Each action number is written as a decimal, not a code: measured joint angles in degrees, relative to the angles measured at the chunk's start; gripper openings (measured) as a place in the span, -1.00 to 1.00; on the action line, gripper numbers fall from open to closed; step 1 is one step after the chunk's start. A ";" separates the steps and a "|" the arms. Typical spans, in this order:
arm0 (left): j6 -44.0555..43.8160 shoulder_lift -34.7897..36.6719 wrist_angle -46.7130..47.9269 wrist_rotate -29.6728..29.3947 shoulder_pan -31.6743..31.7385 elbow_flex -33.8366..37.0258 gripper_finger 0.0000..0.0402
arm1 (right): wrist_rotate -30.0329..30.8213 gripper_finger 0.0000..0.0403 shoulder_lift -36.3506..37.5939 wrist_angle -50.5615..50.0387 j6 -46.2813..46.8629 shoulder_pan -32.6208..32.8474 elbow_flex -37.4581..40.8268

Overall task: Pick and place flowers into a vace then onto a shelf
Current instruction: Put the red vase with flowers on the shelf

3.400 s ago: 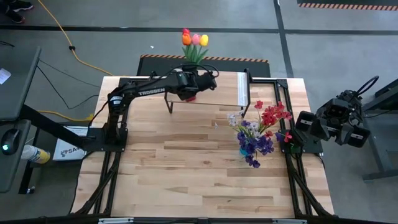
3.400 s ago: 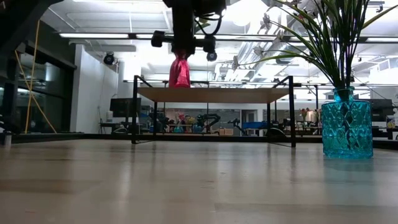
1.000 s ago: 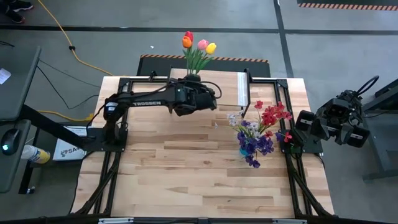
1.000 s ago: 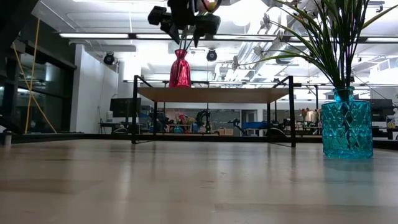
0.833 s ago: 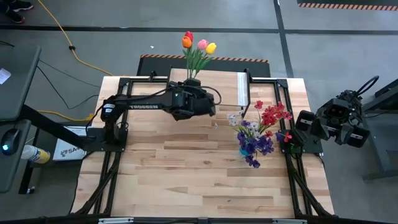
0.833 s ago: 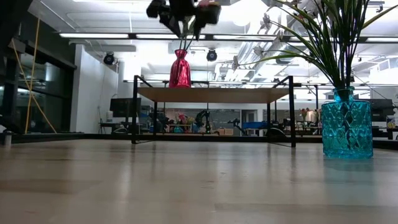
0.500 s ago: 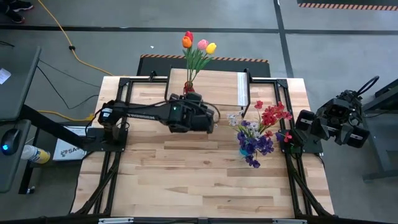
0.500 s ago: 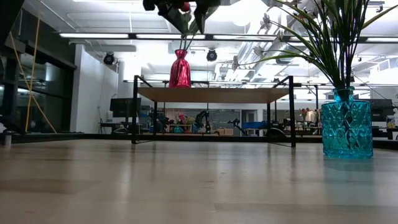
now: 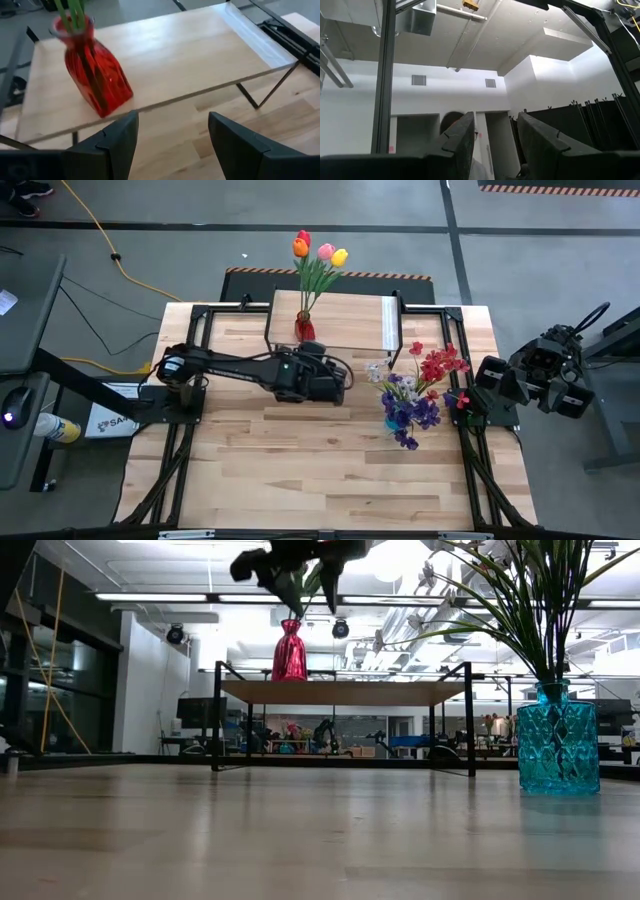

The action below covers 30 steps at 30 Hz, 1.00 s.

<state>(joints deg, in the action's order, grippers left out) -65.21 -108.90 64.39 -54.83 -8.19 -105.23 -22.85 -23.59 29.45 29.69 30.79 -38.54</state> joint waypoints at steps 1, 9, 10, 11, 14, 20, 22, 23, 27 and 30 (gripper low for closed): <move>-0.66 0.00 -0.98 -0.04 0.26 1.07 0.35 | 0.00 -0.29 0.00 0.00 0.00 0.00 -0.01; -2.41 -0.07 -4.83 0.33 1.62 6.30 0.35 | -0.01 -0.29 0.00 0.00 0.01 0.00 0.01; -2.42 -0.07 -5.05 0.33 1.98 6.52 0.35 | 0.00 -0.29 0.00 0.00 0.04 0.00 0.01; -2.47 -0.04 -5.45 0.33 2.29 6.67 0.35 | 0.00 -0.29 0.00 0.01 0.04 0.00 0.01; -1.85 -0.02 -7.94 0.73 3.11 7.66 0.35 | -0.01 -0.29 0.00 0.00 0.04 0.00 0.01; 0.71 -0.02 -12.37 2.71 5.29 10.36 0.35 | -0.02 -0.29 0.00 0.00 0.07 -0.02 0.00; 0.67 -0.02 -12.68 2.86 5.76 11.02 0.35 | -0.02 -0.29 0.00 0.00 0.07 0.00 0.01; 0.67 -0.02 -12.72 2.80 6.07 11.22 0.35 | -0.02 -0.29 0.00 0.00 0.09 0.00 0.01; 0.75 -0.02 -12.59 2.55 6.96 11.37 0.35 | -0.04 -0.29 0.00 0.00 0.09 0.00 0.00; 1.41 -0.02 -12.56 2.32 7.52 11.37 0.35 | -0.04 -0.29 0.00 -0.02 0.09 -0.01 0.01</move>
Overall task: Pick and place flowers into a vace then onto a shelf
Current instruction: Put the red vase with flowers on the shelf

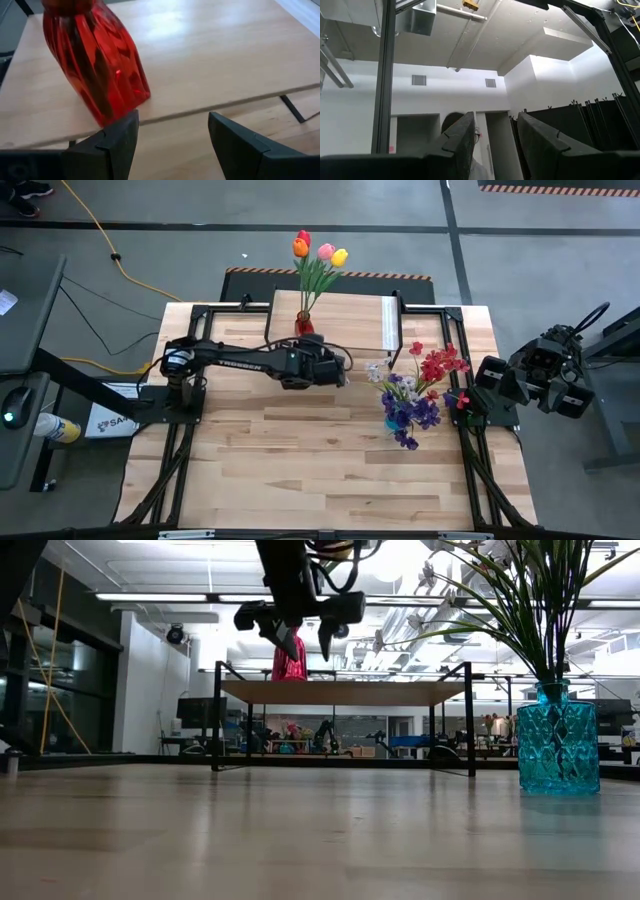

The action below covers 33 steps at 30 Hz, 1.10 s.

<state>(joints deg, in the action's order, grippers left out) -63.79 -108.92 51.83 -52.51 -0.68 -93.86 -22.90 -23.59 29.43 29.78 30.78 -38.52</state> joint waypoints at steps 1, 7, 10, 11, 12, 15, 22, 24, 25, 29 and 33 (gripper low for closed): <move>0.61 0.00 -0.13 -0.13 0.29 0.00 0.35 | 0.00 -0.29 0.00 0.02 0.00 0.01 0.00; 2.36 0.00 -0.90 -0.11 1.94 0.00 0.35 | 0.00 -0.29 0.00 0.02 0.02 -0.01 0.00; 2.47 0.00 -0.72 0.24 2.64 0.00 0.35 | 0.00 -0.29 0.00 0.00 0.02 0.01 0.00; 2.48 0.00 -0.72 0.31 2.89 -0.02 0.35 | 0.00 -0.29 0.00 0.00 0.02 0.01 0.00; 2.47 0.00 -0.72 0.37 3.03 -0.02 0.35 | 0.00 -0.29 0.00 0.00 0.02 0.00 0.00; 2.48 0.00 -0.70 0.55 3.40 -0.02 0.35 | -0.02 -0.29 0.00 0.00 0.03 -0.01 0.00; 2.49 0.00 -0.60 0.16 3.35 -0.02 0.27 | -0.02 -0.29 0.00 0.00 0.02 -0.01 0.00; 2.47 0.00 -0.40 -0.25 3.35 -0.02 0.20 | -0.02 -0.29 0.00 0.00 0.02 -0.01 0.00; 2.48 0.00 -0.32 -0.30 3.35 -0.04 0.17 | -0.02 -0.29 0.00 0.00 0.02 0.00 0.00; 2.98 0.00 -0.24 -0.83 3.35 -0.04 0.05 | -0.02 -0.29 0.00 0.00 0.02 -0.01 -0.02; 3.43 0.00 -0.24 -0.99 3.71 -0.06 -0.03 | -0.02 -0.29 0.00 0.00 0.02 0.01 0.00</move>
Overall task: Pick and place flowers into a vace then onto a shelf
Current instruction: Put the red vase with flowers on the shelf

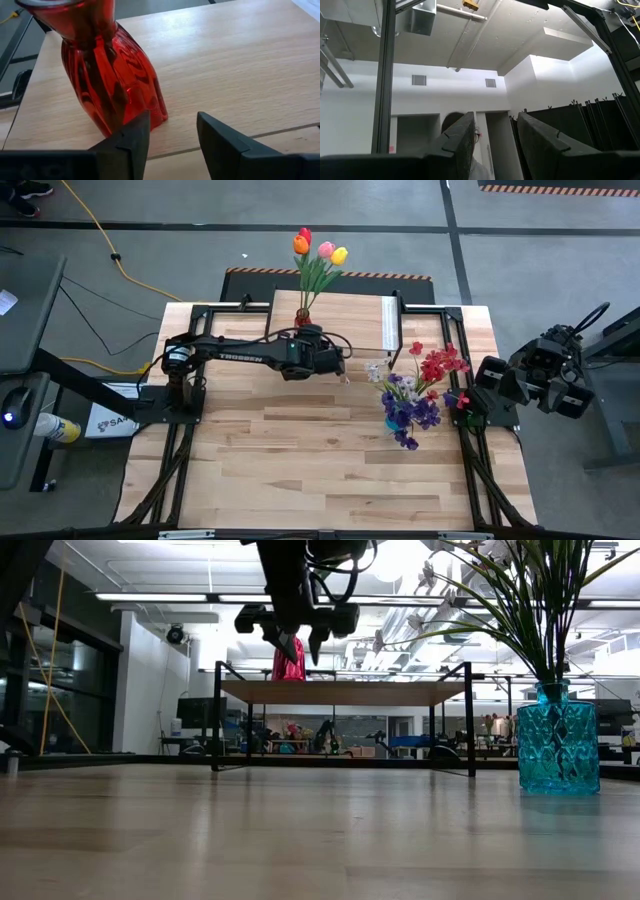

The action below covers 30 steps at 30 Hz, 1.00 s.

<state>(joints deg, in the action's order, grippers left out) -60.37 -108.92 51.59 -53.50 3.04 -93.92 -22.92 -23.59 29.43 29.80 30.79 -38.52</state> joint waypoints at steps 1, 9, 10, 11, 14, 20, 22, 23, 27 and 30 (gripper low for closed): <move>0.01 0.00 0.00 0.02 0.02 -0.01 -0.05 | 0.00 -0.29 0.00 0.00 0.00 0.00 0.00; 0.41 0.00 0.00 -0.01 1.15 -0.03 -0.12 | -0.02 -0.29 0.00 0.00 0.42 -0.01 -0.01; 0.58 0.00 0.00 -0.01 1.32 -0.03 -0.12 | -0.10 -0.29 0.00 0.00 0.42 -0.01 0.00; 0.62 0.00 0.04 0.00 1.51 -0.03 -0.12 | -0.15 -0.29 0.00 -0.02 0.42 -0.01 0.00; 0.62 0.00 0.46 0.01 2.05 -0.03 -0.12 | -0.17 -0.29 0.00 -0.02 0.42 0.00 0.00; 0.66 0.00 1.33 0.01 2.70 -0.03 -0.12 | -0.20 -0.29 0.00 -0.02 0.42 -0.02 0.00; 0.77 0.00 1.73 -0.01 2.73 -0.03 -0.12 | -0.20 -0.29 0.00 -0.02 0.42 0.00 0.00; 0.76 0.00 2.08 0.01 2.92 -0.03 -0.13 | -0.20 -0.29 0.00 -0.01 0.42 0.00 0.00; 0.66 0.00 2.54 0.19 3.16 -0.03 -0.14 | -0.22 -0.29 0.00 -0.02 0.43 -0.02 0.00; 0.56 0.00 2.52 0.16 3.10 -0.03 -0.14 | -0.22 -0.29 0.00 0.00 0.44 0.00 -0.01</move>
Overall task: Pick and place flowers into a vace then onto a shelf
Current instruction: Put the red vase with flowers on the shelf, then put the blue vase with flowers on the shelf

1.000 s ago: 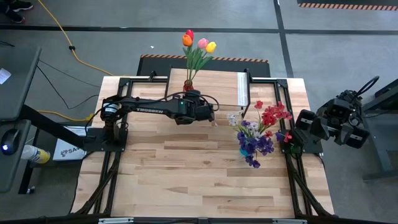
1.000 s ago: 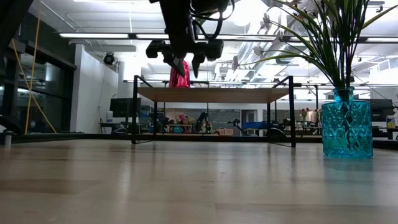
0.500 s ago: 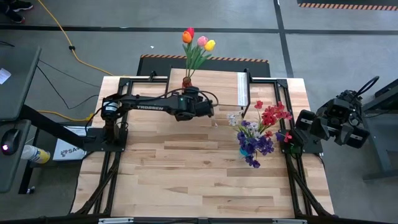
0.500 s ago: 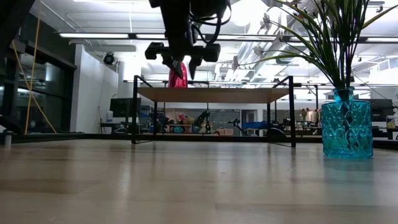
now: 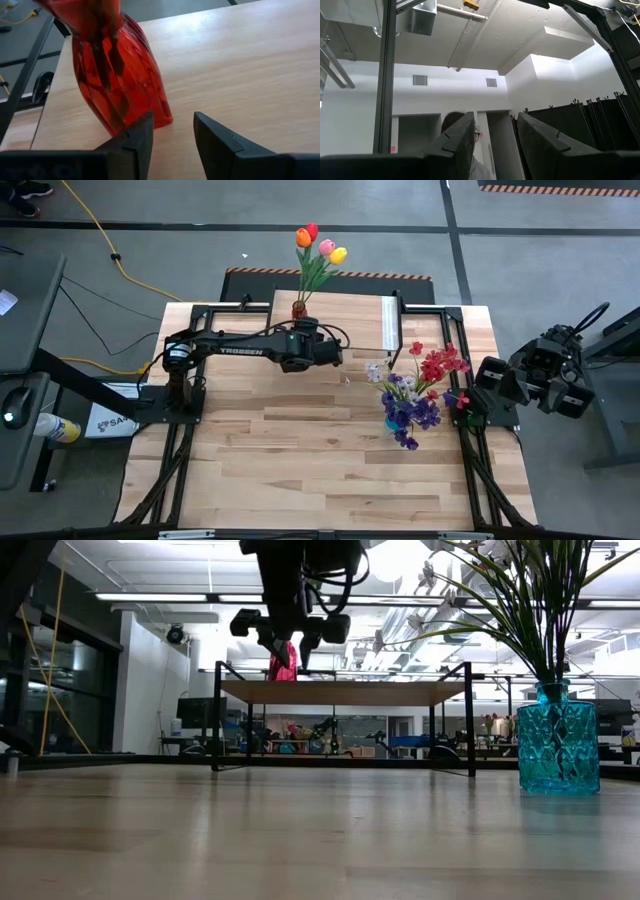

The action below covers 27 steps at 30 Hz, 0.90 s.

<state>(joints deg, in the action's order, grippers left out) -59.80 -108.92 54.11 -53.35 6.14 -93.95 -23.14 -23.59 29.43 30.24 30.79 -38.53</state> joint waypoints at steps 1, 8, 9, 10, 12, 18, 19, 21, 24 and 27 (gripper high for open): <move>-0.21 0.00 0.02 0.17 -0.16 0.00 -0.13 | 0.00 -0.29 0.00 -0.01 0.00 0.00 0.01; -0.69 0.00 0.00 0.33 -3.34 0.00 -0.13 | 0.00 -0.29 0.00 0.00 0.00 0.00 -0.02; -0.93 0.00 0.00 0.36 -3.86 0.00 -0.13 | 0.00 -0.29 0.00 0.00 0.00 0.00 0.01; -1.37 0.00 0.04 0.38 -4.51 0.00 -0.13 | 0.00 -0.29 0.00 -0.02 0.00 0.00 0.01; -2.29 0.02 0.06 0.38 -5.86 0.00 -0.13 | 0.00 -0.29 0.00 -0.02 0.00 0.00 0.00; -3.68 1.14 3.66 1.95 -11.90 -1.94 -0.14 | -0.10 -0.29 0.00 0.00 -0.04 0.00 -0.01; -3.66 1.38 4.99 2.00 -13.24 -2.60 -0.14 | -0.28 -0.29 0.00 0.00 -0.04 0.00 0.01; -3.79 1.65 5.26 1.90 -15.95 -3.99 -0.14 | -0.28 -0.30 0.00 0.03 -0.08 0.00 0.01; -3.64 1.99 6.21 2.49 -20.34 -5.59 -0.14 | -0.26 -0.29 0.00 0.40 -0.35 0.00 0.01; -4.07 2.29 5.22 4.10 -24.82 -6.16 -0.14 | -0.26 -0.29 -0.02 1.81 -2.03 0.00 0.01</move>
<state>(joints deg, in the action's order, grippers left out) -63.88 -106.63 59.33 -49.25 -18.68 -100.11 -23.40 -23.62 31.24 28.21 30.79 -38.52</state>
